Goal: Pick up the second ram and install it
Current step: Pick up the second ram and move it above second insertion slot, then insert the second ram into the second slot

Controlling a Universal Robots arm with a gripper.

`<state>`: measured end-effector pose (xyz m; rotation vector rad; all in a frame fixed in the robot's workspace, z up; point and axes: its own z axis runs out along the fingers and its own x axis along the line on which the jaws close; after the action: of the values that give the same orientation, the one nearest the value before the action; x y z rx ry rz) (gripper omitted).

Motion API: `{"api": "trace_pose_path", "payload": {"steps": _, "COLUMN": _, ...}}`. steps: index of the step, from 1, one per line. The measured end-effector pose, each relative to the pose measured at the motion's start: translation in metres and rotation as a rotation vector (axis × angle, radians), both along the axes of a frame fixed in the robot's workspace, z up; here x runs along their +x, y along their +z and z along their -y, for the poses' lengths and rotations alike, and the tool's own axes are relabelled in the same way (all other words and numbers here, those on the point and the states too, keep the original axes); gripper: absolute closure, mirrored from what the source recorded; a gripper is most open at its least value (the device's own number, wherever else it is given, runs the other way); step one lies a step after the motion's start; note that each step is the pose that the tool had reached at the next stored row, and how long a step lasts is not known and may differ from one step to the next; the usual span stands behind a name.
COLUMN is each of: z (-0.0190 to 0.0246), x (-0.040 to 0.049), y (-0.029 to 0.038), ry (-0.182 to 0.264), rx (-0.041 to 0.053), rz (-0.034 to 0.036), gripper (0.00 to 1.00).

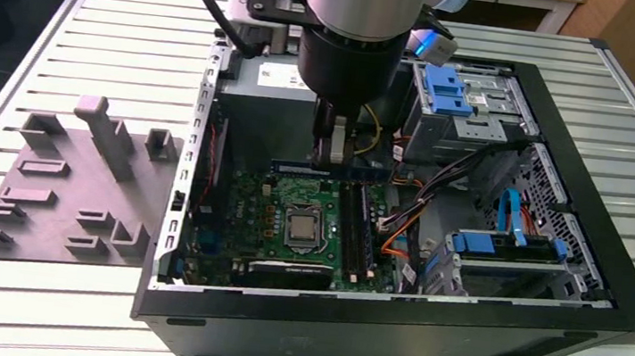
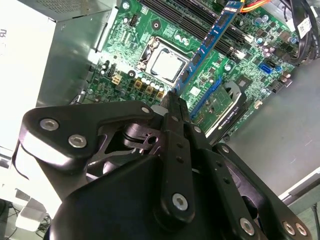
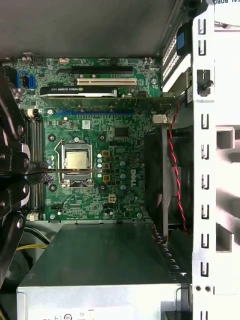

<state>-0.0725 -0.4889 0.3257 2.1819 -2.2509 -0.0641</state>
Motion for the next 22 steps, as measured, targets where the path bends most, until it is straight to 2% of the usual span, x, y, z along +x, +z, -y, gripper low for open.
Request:
{"api": "trace_pose_path", "payload": {"steps": 14, "z": 0.0000, "x": 0.0001, "y": -0.0008, "ry": 0.000, "rx": 0.0000, "rz": 0.0000, "gripper": 0.88}}
{"api": "trace_pose_path", "payload": {"steps": 22, "z": 0.0000, "x": 0.0001, "y": -0.0011, "ry": -0.046, "rx": 0.0001, "rz": 0.0000, "gripper": 0.88}}
